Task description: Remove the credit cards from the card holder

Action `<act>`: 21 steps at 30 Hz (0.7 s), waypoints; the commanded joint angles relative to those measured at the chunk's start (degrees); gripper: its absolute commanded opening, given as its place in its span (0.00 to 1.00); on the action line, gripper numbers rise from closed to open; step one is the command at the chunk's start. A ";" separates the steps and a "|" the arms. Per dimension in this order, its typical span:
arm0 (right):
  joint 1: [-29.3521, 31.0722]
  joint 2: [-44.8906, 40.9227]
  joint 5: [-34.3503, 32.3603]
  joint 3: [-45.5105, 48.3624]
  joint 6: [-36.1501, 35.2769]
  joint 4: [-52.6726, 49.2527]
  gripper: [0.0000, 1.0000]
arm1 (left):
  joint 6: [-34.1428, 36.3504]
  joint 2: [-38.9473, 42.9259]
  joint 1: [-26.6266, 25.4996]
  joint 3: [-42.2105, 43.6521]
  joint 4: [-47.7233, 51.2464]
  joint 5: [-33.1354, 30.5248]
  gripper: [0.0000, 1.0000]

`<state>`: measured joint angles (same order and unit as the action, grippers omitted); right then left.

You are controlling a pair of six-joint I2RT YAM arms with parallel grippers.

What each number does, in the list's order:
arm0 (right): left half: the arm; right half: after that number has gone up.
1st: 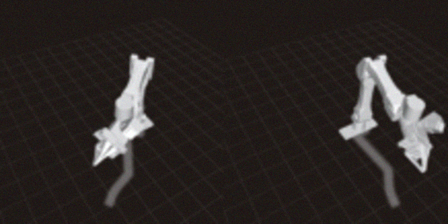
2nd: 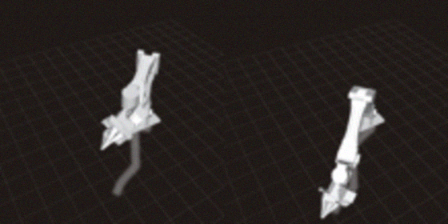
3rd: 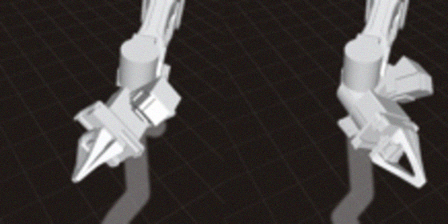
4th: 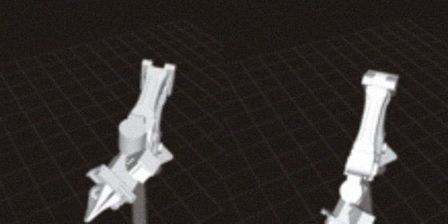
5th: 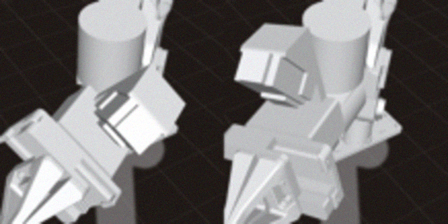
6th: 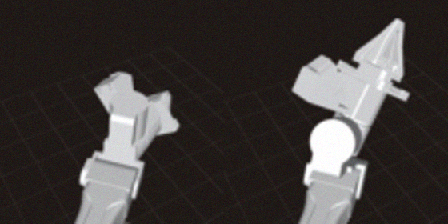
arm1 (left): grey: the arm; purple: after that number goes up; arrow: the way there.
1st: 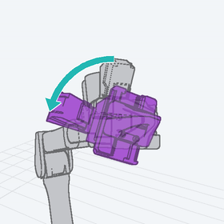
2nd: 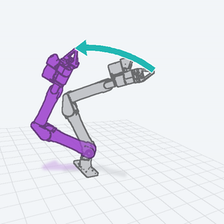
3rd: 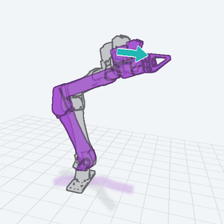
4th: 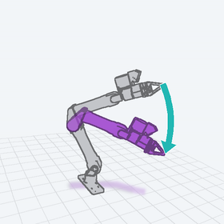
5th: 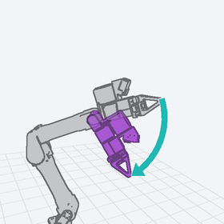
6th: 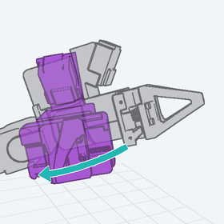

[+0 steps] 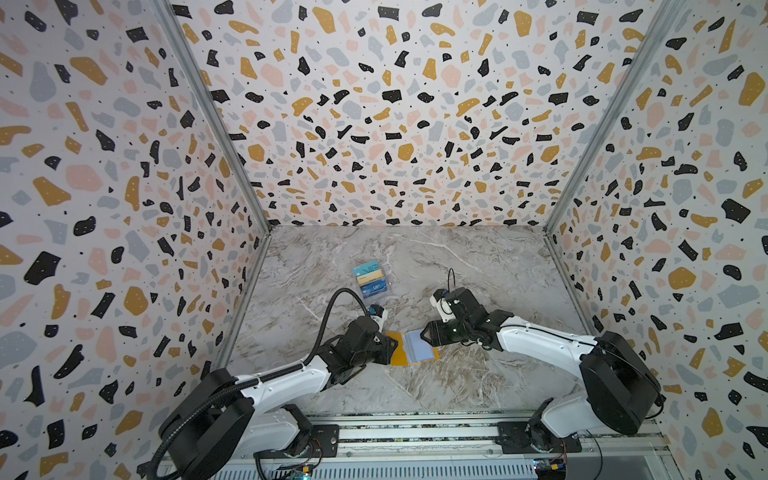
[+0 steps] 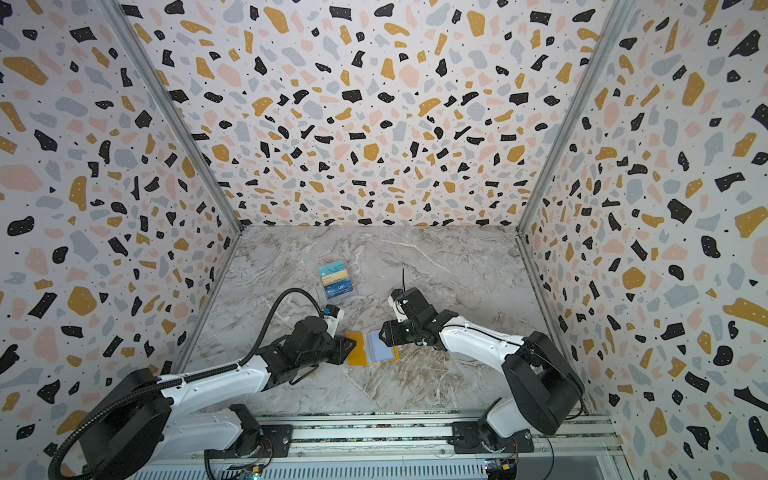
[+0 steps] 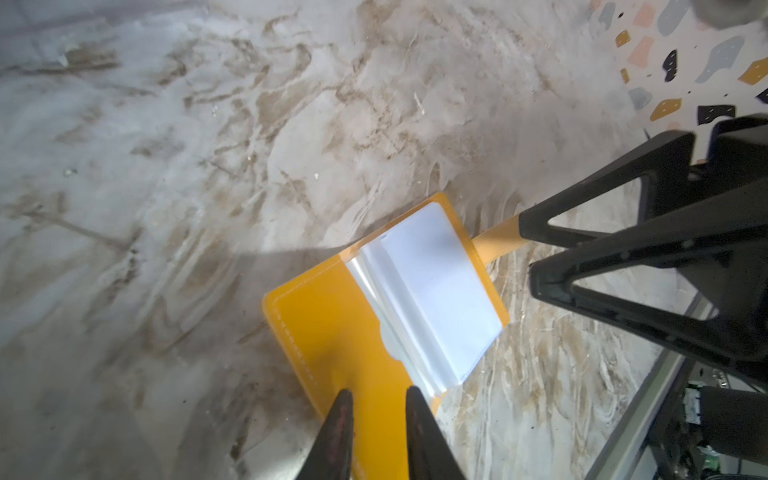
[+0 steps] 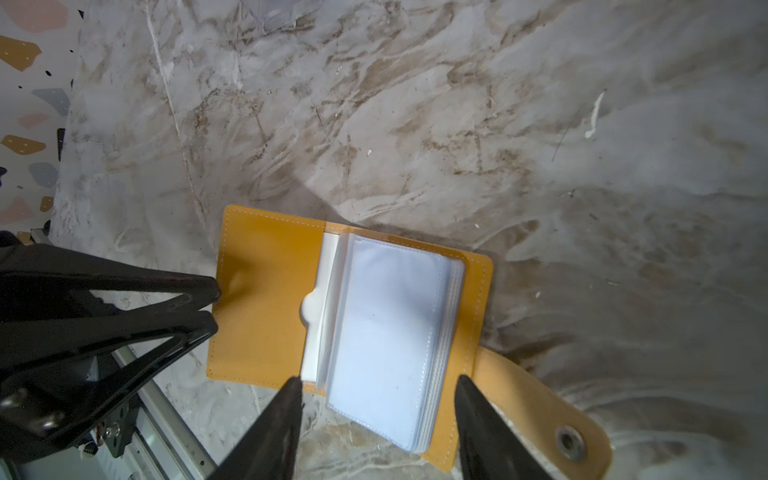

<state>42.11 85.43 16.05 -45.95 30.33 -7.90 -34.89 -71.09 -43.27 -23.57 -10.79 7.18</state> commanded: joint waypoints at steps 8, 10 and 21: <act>1.91 4.26 -0.76 -0.45 1.04 1.81 0.56 | -1.57 -4.82 -0.06 6.23 -9.81 1.77 0.21; 2.10 5.03 -0.89 -0.45 1.22 2.05 0.54 | -1.88 -5.11 -0.10 6.90 -10.62 1.78 0.20; 4.34 8.32 -8.06 -2.79 0.79 -2.26 0.51 | -2.57 -5.59 -0.13 9.63 -12.12 1.09 0.18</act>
<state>45.56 92.40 11.70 -47.27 31.22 -6.55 -36.93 -75.68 -43.24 -15.79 -23.18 8.10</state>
